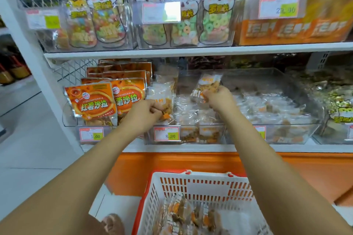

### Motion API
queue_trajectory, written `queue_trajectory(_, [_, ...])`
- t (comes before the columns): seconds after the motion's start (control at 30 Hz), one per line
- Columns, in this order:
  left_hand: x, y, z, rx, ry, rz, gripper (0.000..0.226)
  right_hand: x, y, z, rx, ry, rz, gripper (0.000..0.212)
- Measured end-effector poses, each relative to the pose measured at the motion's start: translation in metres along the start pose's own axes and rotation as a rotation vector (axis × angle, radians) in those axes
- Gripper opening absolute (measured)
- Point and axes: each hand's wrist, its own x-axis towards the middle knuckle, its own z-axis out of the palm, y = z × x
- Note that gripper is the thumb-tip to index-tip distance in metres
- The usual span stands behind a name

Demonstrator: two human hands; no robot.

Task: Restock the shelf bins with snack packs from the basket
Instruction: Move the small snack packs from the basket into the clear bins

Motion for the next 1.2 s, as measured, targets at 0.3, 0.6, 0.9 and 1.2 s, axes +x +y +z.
queue_trajectory(0.3, [0.017, -0.017, 0.023, 0.027, 0.008, 0.094, 0.009, 0.115, -0.008, 0.047, -0.359, -0.114, -0.004, 0.038])
queue_trajectory(0.6, [0.022, -0.017, 0.029, 0.03, 0.048, 0.068, 0.019, 0.147, 0.002, 0.087, -0.282, -0.112, -0.038, 0.032])
queue_trajectory(0.9, [0.018, -0.019, 0.033, -0.037, 0.03, 0.09, 0.011, 0.158, 0.01, 0.092, -0.184, 0.2, -0.05, 0.032])
queue_trajectory(1.2, [0.01, -0.02, 0.027, -0.037, -0.002, 0.147, 0.014, 0.116, -0.02, 0.078, -0.399, 0.052, -0.068, 0.031])
